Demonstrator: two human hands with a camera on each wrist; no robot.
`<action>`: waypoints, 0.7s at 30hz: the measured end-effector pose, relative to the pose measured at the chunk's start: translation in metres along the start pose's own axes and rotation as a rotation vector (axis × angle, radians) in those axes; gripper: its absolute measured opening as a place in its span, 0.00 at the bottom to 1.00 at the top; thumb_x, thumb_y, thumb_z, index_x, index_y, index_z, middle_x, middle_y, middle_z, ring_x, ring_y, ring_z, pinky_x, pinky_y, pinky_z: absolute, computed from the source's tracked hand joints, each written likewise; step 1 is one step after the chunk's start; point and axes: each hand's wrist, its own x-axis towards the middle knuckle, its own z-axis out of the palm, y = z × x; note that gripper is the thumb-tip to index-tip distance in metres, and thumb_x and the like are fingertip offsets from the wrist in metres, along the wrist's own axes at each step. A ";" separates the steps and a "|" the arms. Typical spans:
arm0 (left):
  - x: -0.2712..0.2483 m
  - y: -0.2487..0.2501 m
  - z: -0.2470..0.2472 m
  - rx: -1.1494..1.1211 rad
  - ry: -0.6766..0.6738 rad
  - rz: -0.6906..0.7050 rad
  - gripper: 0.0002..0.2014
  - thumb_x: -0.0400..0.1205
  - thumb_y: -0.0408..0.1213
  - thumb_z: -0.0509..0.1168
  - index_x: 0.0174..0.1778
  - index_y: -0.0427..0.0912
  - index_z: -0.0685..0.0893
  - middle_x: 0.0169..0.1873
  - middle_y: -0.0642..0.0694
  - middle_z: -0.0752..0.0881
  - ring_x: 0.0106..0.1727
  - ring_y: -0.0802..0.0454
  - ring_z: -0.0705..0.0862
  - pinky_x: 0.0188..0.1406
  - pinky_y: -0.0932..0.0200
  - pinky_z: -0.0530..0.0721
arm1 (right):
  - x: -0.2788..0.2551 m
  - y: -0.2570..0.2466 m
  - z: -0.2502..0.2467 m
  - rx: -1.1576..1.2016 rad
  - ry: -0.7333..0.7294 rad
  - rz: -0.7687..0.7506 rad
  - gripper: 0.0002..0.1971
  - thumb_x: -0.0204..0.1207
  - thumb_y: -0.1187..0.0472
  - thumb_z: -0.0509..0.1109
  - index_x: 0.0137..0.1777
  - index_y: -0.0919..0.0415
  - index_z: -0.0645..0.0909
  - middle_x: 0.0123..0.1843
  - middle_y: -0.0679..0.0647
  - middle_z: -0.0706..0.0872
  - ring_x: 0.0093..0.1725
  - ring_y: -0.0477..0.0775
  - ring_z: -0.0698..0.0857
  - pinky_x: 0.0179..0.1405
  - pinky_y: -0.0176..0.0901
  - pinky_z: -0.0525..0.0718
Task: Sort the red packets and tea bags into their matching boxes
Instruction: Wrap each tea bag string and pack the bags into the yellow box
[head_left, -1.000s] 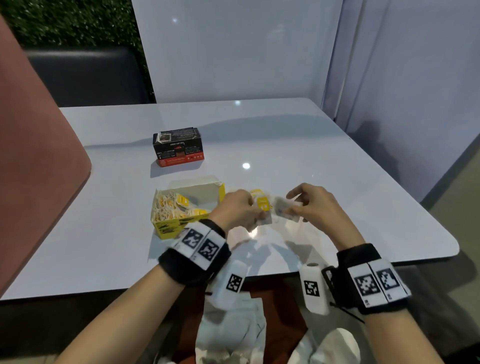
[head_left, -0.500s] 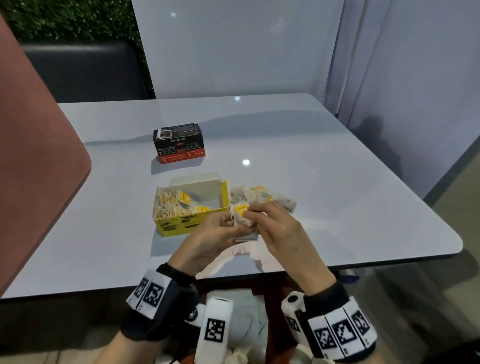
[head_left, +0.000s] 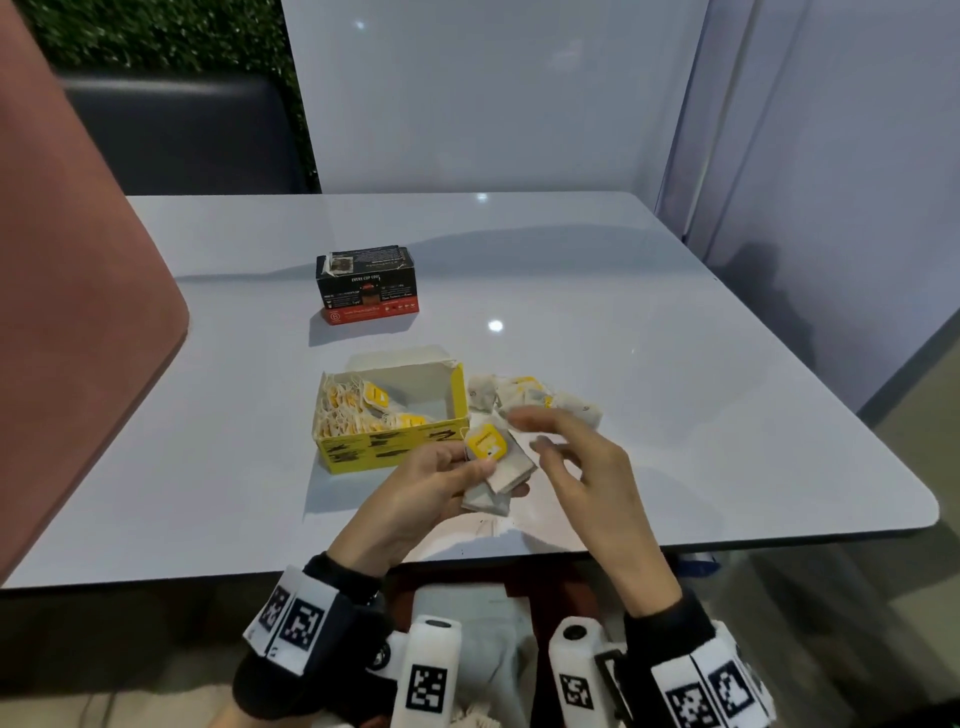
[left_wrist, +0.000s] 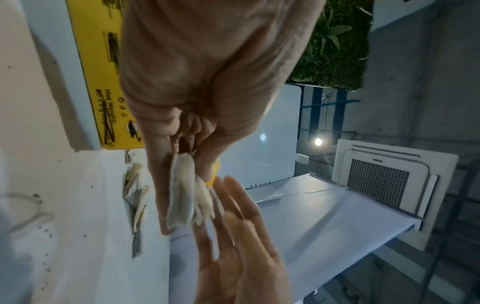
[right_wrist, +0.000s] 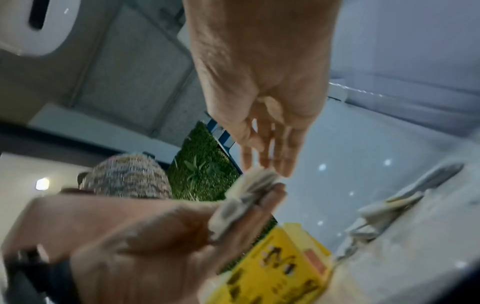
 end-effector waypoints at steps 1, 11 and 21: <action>0.000 0.000 0.001 0.043 0.000 -0.002 0.08 0.82 0.28 0.61 0.50 0.31 0.84 0.49 0.32 0.89 0.52 0.40 0.89 0.45 0.55 0.89 | 0.003 0.000 -0.001 0.038 -0.024 0.106 0.11 0.78 0.65 0.66 0.59 0.54 0.82 0.53 0.43 0.87 0.54 0.37 0.84 0.49 0.24 0.79; 0.008 0.001 0.003 0.093 0.014 -0.022 0.17 0.78 0.20 0.63 0.62 0.34 0.79 0.55 0.33 0.88 0.57 0.45 0.88 0.55 0.55 0.86 | 0.018 0.007 -0.007 0.140 0.120 0.309 0.07 0.67 0.63 0.77 0.43 0.61 0.83 0.40 0.52 0.87 0.41 0.49 0.85 0.36 0.42 0.85; 0.018 -0.006 0.011 -0.697 -0.024 -0.382 0.16 0.76 0.42 0.64 0.51 0.32 0.77 0.37 0.41 0.80 0.30 0.51 0.80 0.32 0.61 0.85 | 0.010 -0.002 -0.014 0.471 0.167 0.398 0.12 0.73 0.69 0.72 0.56 0.62 0.80 0.41 0.56 0.90 0.36 0.43 0.87 0.28 0.32 0.82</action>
